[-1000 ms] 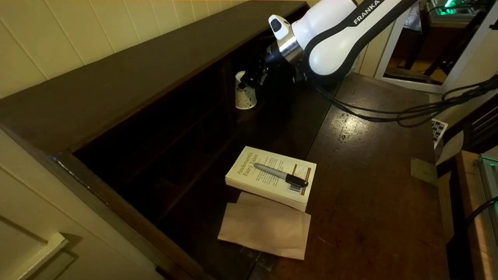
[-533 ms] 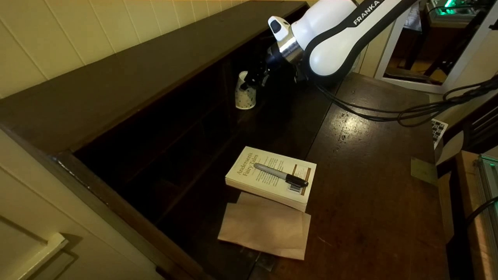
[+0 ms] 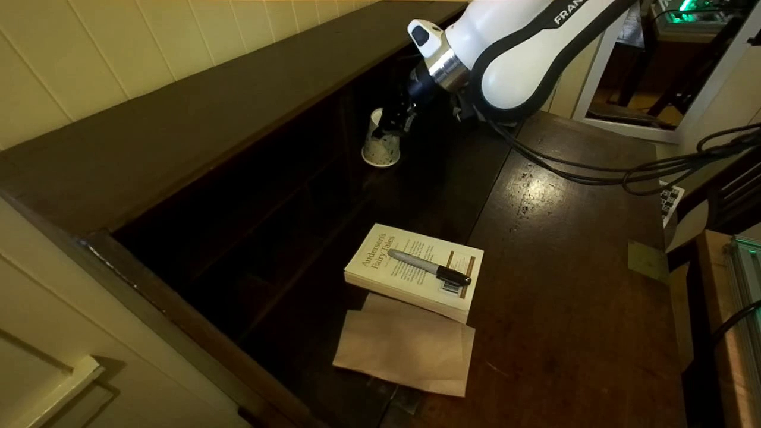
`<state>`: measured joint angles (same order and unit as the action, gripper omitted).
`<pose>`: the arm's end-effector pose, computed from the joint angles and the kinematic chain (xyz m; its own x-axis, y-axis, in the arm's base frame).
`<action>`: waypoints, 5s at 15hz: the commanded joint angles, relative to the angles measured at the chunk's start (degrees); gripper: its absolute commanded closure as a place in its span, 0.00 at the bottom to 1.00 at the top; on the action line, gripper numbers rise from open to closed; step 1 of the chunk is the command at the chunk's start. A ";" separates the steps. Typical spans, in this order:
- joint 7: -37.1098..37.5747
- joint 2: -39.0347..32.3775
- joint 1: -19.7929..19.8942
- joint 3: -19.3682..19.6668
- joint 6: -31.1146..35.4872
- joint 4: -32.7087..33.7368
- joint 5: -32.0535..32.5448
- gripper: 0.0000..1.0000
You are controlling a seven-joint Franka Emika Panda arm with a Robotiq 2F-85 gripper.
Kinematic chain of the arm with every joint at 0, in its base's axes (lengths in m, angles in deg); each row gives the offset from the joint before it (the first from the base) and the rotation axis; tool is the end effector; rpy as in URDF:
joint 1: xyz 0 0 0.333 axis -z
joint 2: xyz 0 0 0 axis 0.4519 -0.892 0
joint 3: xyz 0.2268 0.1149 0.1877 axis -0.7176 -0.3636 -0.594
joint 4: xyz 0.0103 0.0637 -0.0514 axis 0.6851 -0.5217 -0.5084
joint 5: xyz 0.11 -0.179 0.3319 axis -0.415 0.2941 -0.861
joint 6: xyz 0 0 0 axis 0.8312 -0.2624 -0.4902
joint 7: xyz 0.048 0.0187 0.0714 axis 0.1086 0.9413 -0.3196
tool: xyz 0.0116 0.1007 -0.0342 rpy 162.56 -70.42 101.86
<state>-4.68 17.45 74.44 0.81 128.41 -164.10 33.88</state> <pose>0.6251 -0.1084 0.2696 0.5418 0.5410 0.6432 0.4770 -0.8280 0.2948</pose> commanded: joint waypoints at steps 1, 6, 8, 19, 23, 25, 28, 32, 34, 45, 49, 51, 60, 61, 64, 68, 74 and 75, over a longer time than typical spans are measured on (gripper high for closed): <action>3.72 9.04 -0.44 0.62 -5.59 -5.20 -2.30 0.99; 7.32 16.37 2.56 -3.53 -13.97 -9.19 -2.48 0.99; 8.08 17.82 4.87 -7.10 -16.96 -10.33 -4.25 0.99; 13.10 20.24 9.61 -15.29 -20.71 -13.76 -13.71 0.99; 16.52 20.13 9.48 -15.26 -20.37 -14.76 -13.61 0.99; 17.09 20.38 9.98 -15.95 -20.64 -14.97 -13.59 0.99; 16.14 20.11 11.54 -17.96 -21.66 -14.45 -14.05 0.99; 12.91 19.66 18.54 -25.46 -23.67 -12.00 -15.59 0.99; 10.04 19.02 23.69 -30.67 -25.25 -10.11 -16.03 0.99; 4.25 15.73 46.48 -52.48 -40.81 0.43 -13.94 0.99; 5.36 14.25 50.54 -56.71 -44.91 3.10 -12.39 0.99; 5.67 13.18 52.33 -58.72 -46.27 4.50 -11.61 0.99; 7.50 13.07 55.72 -61.53 -36.81 6.03 -5.60 0.99; 7.69 13.52 55.09 -60.61 -34.33 5.51 -4.43 0.99; 8.06 15.26 53.30 -57.67 -28.61 3.70 -0.86 0.99; 7.66 17.51 49.18 -51.33 -19.21 0.53 2.29 0.99; 7.87 18.85 40.35 -40.16 -4.33 -3.09 4.11 0.99; 7.75 18.62 38.18 -37.76 -1.91 -3.39 4.49 0.99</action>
<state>1.75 34.59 117.52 -43.02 120.28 -166.30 36.14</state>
